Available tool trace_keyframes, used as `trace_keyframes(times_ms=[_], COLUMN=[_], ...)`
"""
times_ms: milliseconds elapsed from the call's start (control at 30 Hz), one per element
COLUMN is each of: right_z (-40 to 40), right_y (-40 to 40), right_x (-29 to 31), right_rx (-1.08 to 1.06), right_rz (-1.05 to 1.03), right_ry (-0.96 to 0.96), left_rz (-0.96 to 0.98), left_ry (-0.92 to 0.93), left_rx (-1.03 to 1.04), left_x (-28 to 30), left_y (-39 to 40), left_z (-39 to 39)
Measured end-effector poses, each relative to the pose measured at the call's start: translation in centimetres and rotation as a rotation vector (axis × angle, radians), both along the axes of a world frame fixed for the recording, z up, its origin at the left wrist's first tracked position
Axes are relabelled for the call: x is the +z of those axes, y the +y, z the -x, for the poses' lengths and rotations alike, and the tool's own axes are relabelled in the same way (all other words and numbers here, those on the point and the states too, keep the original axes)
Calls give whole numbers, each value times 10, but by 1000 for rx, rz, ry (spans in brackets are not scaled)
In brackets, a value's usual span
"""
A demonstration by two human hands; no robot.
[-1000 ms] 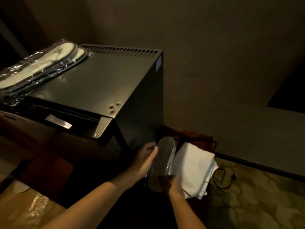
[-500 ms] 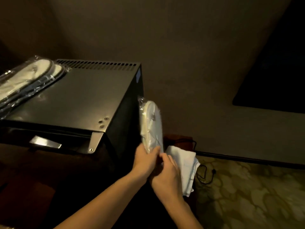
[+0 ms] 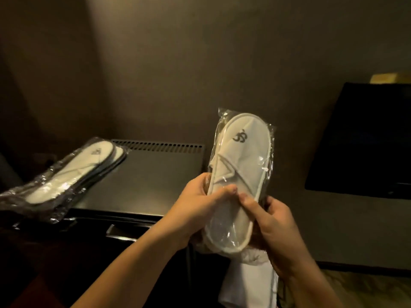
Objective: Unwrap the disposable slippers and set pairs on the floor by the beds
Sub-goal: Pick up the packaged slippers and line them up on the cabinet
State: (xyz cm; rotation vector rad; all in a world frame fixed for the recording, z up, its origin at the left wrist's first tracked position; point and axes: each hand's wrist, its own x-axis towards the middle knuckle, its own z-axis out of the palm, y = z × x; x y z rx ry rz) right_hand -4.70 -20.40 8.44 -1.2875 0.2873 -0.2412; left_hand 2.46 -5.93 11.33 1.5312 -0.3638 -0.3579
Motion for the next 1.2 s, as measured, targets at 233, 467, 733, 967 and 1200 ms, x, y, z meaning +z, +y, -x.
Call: trace_keyframes(times_ms=[233,467,733,967,1200], right_z=[-60,-128,-140,-147,-132], right_y=[112,200,222,215,200], right_x=[35,21,10,12,20], right_rx=[28,-72,-163,-292,-421], right_rz=[193,436,639,1170,1181], right_ry=[8,171,328,466,311], left_rz=[-87,-226,-573,-665,-486], left_ry=[-128,-161,-320,-445,-576], left_rx=[111,61,-166,-252,-130], left_x=[24,11,7,2,21], left_y=[131,221,250,245,264], left_z=[-44,-101,-110,-114,-123])
